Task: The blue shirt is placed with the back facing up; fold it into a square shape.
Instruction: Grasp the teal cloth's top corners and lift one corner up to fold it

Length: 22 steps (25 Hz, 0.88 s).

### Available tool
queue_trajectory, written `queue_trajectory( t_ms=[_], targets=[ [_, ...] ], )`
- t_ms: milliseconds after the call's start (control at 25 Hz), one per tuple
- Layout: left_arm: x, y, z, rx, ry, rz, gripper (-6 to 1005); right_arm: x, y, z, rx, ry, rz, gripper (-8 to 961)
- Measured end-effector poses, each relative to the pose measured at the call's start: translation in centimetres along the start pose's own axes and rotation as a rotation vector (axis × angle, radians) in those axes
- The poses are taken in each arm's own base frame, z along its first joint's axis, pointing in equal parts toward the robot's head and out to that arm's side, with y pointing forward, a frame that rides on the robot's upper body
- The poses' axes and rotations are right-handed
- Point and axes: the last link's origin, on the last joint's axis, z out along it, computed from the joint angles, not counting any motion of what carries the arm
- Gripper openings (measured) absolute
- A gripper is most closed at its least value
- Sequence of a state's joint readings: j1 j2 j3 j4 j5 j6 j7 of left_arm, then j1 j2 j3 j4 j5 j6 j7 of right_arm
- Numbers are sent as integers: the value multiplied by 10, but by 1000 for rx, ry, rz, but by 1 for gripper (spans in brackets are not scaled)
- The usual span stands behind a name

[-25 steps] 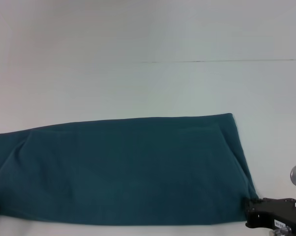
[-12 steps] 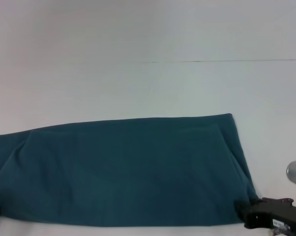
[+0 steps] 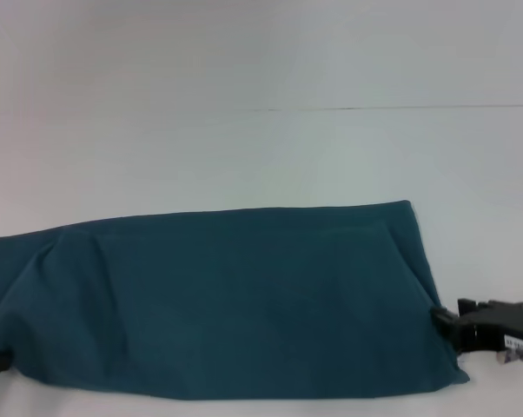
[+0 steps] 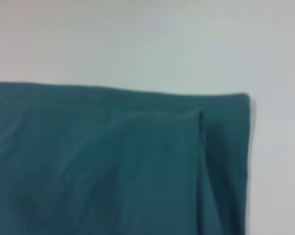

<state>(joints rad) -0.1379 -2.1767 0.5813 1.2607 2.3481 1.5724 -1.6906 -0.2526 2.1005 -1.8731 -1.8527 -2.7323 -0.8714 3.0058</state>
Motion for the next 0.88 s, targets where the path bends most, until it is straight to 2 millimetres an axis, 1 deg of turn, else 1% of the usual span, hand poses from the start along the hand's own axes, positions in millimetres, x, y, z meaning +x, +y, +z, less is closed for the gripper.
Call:
queue_trajectory(
  t_ms=[80,200,320,440,520,680,720,760,880],
  targets=[
    [0,-3,-2,17,6,-11,28,-7,-1,0,1,-18,-13,361],
    [-1,-9,-10,52,28,-35,29,-23,4,1,-13,-55,-52,362],
    [-2,-15,-16,80,44,-56,29,-43,13,4,-40,-97,-111,364],
    [-5,-16,-18,90,45,-66,28,-65,31,11,-92,-128,-178,362],
    [-7,-18,-19,98,44,-73,28,-75,44,21,-143,-127,-212,360],
    [-7,-18,-18,102,46,-79,28,-93,64,49,-261,-81,-263,356],
    [-8,-18,-19,101,48,-84,28,-98,69,62,-304,-55,-282,355],
    [-8,-18,-19,100,49,-88,28,-98,69,62,-304,-55,-282,354],
    [-8,-18,-18,102,56,-102,28,-103,74,73,-353,-29,-303,323]
  ],
)
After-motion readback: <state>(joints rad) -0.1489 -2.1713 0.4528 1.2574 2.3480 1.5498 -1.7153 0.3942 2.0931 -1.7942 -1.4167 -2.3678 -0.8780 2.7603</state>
